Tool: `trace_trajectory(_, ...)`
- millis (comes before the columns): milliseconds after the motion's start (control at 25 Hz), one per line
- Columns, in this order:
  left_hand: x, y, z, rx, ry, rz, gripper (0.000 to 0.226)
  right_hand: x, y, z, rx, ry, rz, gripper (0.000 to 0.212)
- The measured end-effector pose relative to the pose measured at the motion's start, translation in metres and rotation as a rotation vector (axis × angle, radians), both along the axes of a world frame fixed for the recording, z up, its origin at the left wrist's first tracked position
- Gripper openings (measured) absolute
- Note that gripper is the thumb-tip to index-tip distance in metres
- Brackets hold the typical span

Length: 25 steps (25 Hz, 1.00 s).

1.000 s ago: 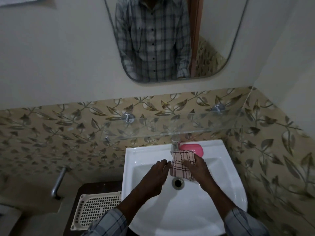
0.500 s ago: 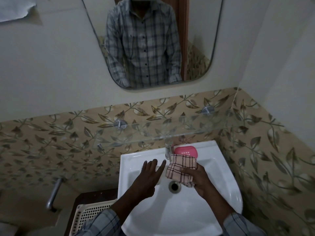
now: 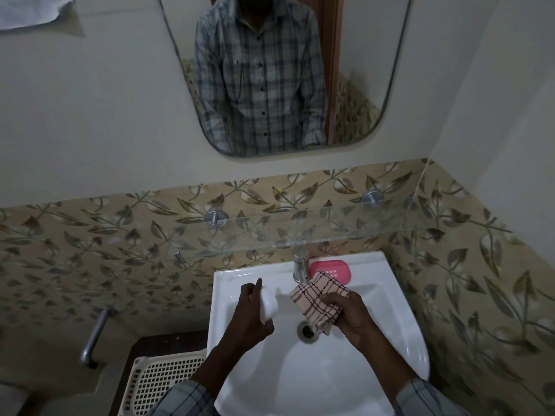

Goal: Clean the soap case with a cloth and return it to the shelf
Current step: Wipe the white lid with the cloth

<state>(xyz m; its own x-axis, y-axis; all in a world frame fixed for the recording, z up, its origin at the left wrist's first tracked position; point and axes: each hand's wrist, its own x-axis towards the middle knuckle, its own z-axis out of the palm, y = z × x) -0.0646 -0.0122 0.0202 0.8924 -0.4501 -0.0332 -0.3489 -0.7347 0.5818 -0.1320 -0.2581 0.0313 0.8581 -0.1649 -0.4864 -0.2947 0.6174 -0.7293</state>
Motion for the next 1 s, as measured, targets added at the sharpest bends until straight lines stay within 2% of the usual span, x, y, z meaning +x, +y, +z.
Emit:
trace_trajectory(160, -0.003, 0.007, -0.007, 0.050, 0.074, 0.092, 0.116, 0.007, 0.009, 0.013, 0.091, -0.034, -0.150, 0.057)
trace_trajectory(200, -0.003, 0.009, -0.008, 0.056, 0.079, 0.099, 0.117, 0.009, 0.010, 0.018, 0.161, -0.042, -0.195, 0.049)
trace_trajectory(280, -0.002, 0.010, -0.008, 0.068, 0.071, 0.112, 0.117, 0.012, 0.010, 0.028, 0.443, 0.000, -0.260, 0.022)
trace_trajectory(360, 0.000, 0.012, -0.007, 0.065, 0.071, 0.125, 0.117, 0.011, 0.009, 0.033, 0.662, 0.063, -0.296, 0.035)
trace_trajectory(480, 0.002, 0.012, -0.008, 0.044, 0.072, 0.118, 0.117, 0.007, 0.008, 0.039, 0.691, 0.051, -0.314, 0.045)
trace_trajectory(640, 0.003, 0.008, -0.009, 0.021, 0.075, 0.093, 0.118, 0.008, 0.010, 0.039, 0.534, 0.069, -0.215, 0.040)
trace_trajectory(720, 0.003, 0.006, -0.009, 0.025, 0.058, 0.075, 0.116, 0.009, 0.011, 0.036, 0.296, 0.135, -0.148, 0.030)
trace_trajectory(800, 0.002, 0.005, -0.008, 0.016, 0.048, 0.057, 0.115, 0.005, 0.009, 0.033, -0.033, 0.207, -0.066, 0.021)
trace_trajectory(880, 0.002, 0.004, -0.004, -0.053, 0.079, 0.074, 0.114, 0.002, 0.005, 0.033, -0.343, 0.151, -0.009, 0.021)
trace_trajectory(920, 0.003, 0.003, -0.002, -0.100, 0.088, 0.082, 0.113, 0.002, 0.004, 0.033, -0.427, 0.097, 0.000, 0.022)
trace_trajectory(1000, 0.006, 0.003, 0.003, -0.147, 0.054, 0.054, 0.113, 0.004, 0.005, 0.034, -0.419, 0.046, -0.048, 0.018)
